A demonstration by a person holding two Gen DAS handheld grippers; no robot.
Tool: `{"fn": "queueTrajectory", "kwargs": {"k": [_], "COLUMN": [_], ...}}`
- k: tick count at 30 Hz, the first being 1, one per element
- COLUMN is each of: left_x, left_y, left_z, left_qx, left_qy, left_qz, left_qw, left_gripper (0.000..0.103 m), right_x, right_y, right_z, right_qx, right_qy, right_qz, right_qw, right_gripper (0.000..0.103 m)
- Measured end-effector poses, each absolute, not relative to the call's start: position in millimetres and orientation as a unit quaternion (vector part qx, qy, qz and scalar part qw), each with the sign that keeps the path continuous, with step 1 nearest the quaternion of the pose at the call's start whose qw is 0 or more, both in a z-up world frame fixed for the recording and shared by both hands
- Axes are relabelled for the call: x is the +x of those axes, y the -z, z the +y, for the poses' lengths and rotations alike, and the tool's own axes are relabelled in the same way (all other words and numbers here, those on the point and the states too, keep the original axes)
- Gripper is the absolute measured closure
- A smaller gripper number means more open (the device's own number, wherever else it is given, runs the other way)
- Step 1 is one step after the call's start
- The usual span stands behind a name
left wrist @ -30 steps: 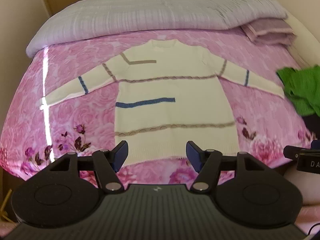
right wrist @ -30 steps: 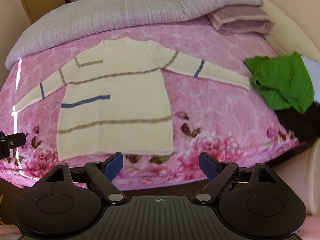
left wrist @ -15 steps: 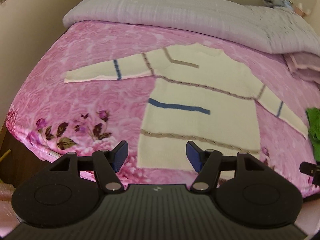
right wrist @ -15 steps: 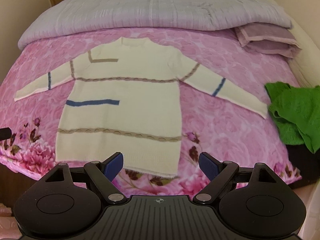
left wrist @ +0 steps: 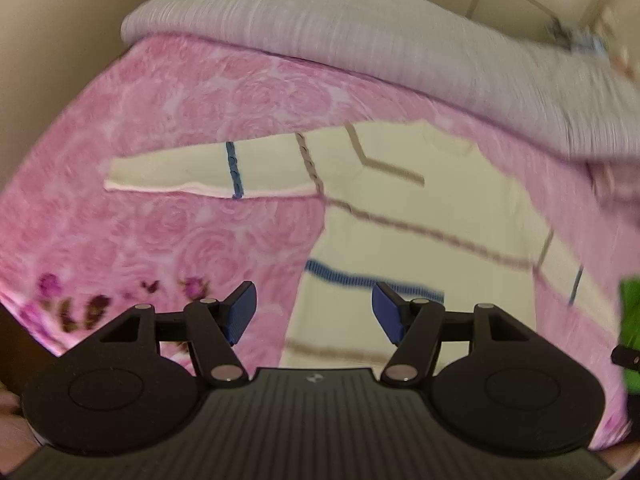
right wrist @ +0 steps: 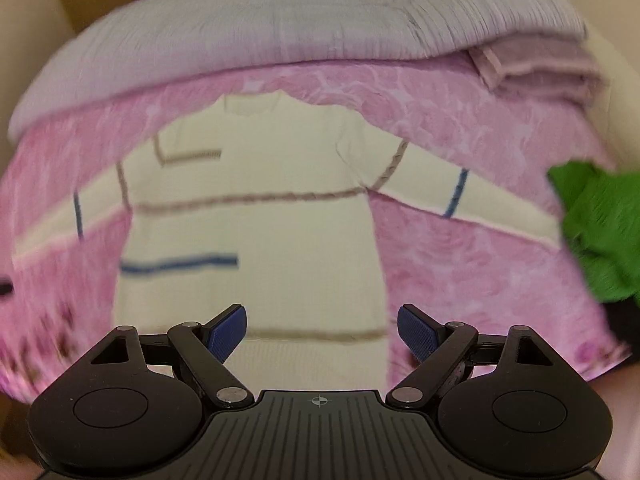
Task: Fold clothes
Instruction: 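Grasp a sweater sleeve with the left gripper and fold it across the body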
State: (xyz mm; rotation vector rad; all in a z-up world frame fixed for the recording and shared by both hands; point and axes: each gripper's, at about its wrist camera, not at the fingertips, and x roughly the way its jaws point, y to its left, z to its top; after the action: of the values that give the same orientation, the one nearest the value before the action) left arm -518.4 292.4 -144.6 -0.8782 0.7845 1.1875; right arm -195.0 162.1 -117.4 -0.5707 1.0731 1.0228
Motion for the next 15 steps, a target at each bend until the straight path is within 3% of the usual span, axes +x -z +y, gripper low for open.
{"fn": "queueTrajectory", "kwargs": {"k": [5,15], "left_x": [-576.6,-703.1], "left_y": [198.9,323.1], "left_z": [357.3,453.2], "left_qx": [-0.468,-0.596], "left_qy": [-0.558,-0.61], "left_qz": [0.281,0.091], "left_qw": [0.625,0.513], "left_gripper": [0.043,0.047], "right_x": [-159.2,-154.6], "right_y": [141.2,229.8], "right_z": [199.8,265.2], "right_qx": [-0.143,-0.197], "right_qy": [-0.452,-0.41], "right_qz": [0.503,0.54], "right_qw": [0.723,0.708], "right_gripper": [0.017,0.017]}}
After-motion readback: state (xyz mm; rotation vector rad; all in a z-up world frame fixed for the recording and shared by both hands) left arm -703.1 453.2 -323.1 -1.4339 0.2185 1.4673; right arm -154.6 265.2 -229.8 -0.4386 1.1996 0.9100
